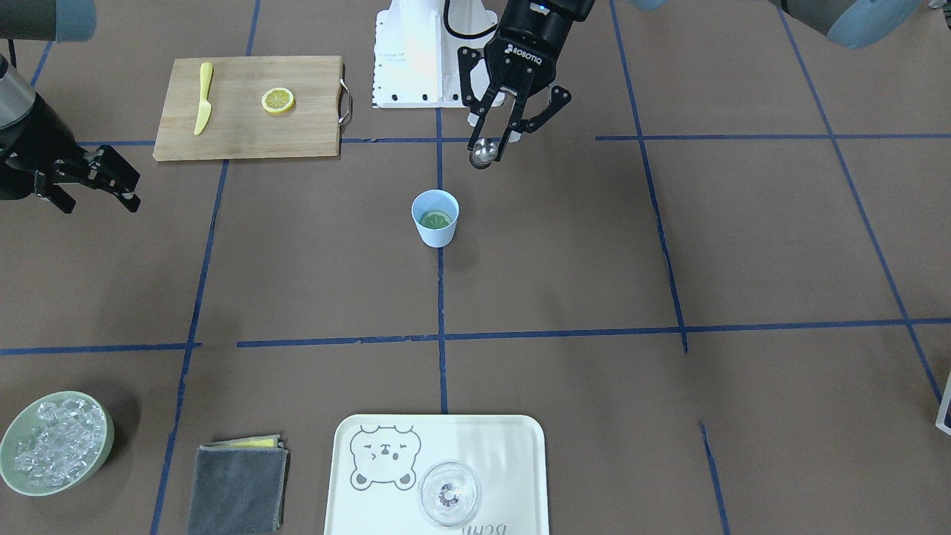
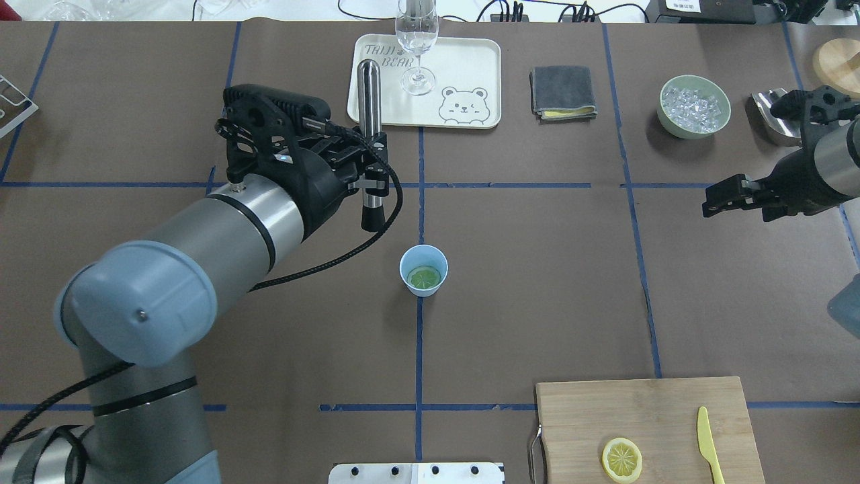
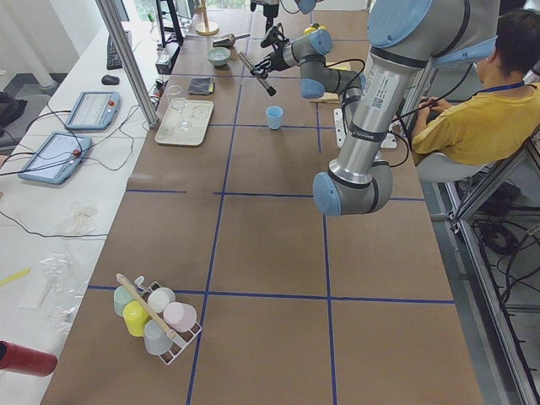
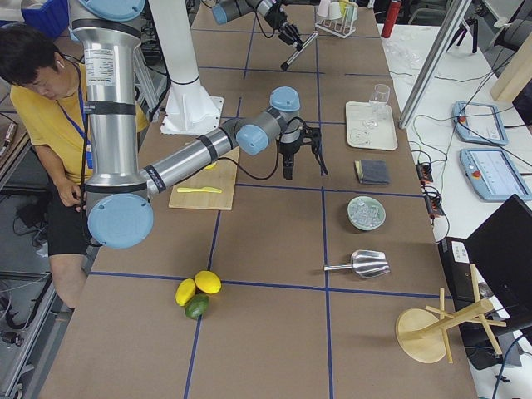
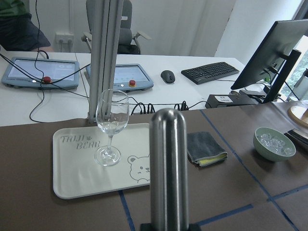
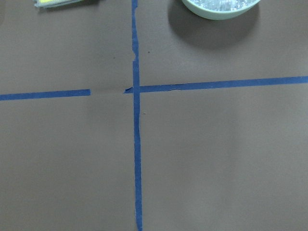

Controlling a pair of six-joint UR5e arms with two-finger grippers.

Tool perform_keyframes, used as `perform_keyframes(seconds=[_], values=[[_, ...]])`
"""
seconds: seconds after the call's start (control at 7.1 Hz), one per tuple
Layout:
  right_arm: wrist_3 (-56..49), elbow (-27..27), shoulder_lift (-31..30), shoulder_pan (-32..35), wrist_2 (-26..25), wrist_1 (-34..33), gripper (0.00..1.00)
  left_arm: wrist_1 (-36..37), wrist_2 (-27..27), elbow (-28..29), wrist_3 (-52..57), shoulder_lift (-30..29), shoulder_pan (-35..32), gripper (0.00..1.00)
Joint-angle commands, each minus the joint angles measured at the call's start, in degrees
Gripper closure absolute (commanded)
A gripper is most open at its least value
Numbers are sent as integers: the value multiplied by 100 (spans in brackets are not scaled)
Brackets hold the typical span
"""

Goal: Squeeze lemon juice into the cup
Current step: 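Carry the muddler with the left gripper over the blue cup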

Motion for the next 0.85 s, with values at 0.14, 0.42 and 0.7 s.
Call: perform_keyframes(seconds=[0.14,0.42,0.7], values=[[-523,-55,-202,467,516,0,0,-1130,1122,1163,171,-318,446,100],[-567,-81,-211,485,516,0,0,-1246,1439,1506,153,-423,716,100],[-568,-81,-220,485,525,0,0,-1298,1684,1823,127,-546,937,100]])
